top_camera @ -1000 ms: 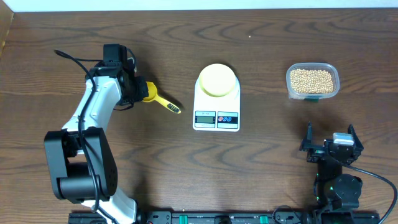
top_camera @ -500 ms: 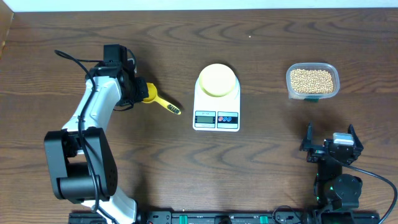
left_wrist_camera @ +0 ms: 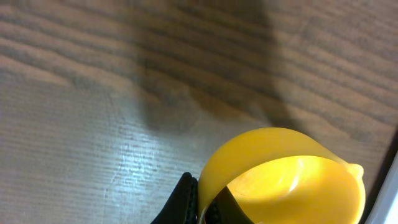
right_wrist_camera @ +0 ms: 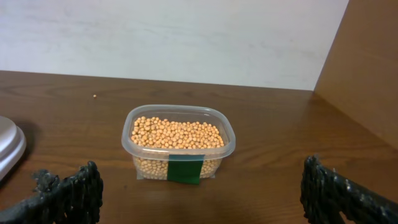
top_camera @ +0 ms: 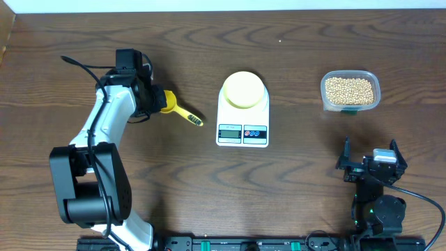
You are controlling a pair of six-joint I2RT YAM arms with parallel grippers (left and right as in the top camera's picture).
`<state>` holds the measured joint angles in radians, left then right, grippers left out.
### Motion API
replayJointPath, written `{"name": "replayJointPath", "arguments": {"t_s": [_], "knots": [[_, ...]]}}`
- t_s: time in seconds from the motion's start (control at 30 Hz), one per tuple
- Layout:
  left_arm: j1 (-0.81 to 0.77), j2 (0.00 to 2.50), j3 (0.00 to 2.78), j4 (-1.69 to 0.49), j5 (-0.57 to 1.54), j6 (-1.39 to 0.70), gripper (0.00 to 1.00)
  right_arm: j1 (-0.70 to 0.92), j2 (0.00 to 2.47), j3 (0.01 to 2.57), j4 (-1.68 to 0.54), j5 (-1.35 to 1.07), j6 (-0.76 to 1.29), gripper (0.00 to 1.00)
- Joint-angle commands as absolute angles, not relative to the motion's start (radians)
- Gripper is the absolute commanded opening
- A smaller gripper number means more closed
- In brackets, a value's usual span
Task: Scoop item into bowl and weigh 50g on scale
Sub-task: 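Lift the yellow scoop with the left gripper and rotate it, then raise the held scoop with the left gripper toward the back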
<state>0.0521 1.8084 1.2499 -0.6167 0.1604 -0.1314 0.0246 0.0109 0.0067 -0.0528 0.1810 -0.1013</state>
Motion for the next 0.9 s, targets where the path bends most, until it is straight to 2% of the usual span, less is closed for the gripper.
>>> {"name": "replayJointPath", "arguments": {"t_s": [0.0, 0.5, 0.87], "knots": [[0.056, 1.785, 1.269, -0.607, 0.175, -0.146, 0.08, 0.028, 0.006, 0.006, -0.056, 0.196, -0.091, 0.99], [0.056, 1.776, 1.269, -0.630, 0.176, -0.189, 0.07, 0.028, 0.006, 0.006, -0.056, 0.196, -0.091, 0.99], [0.056, 1.754, 1.269, -0.537, 0.176, -0.268, 0.07, 0.028, 0.006, 0.006, -0.056, 0.196, -0.091, 0.99]]}}
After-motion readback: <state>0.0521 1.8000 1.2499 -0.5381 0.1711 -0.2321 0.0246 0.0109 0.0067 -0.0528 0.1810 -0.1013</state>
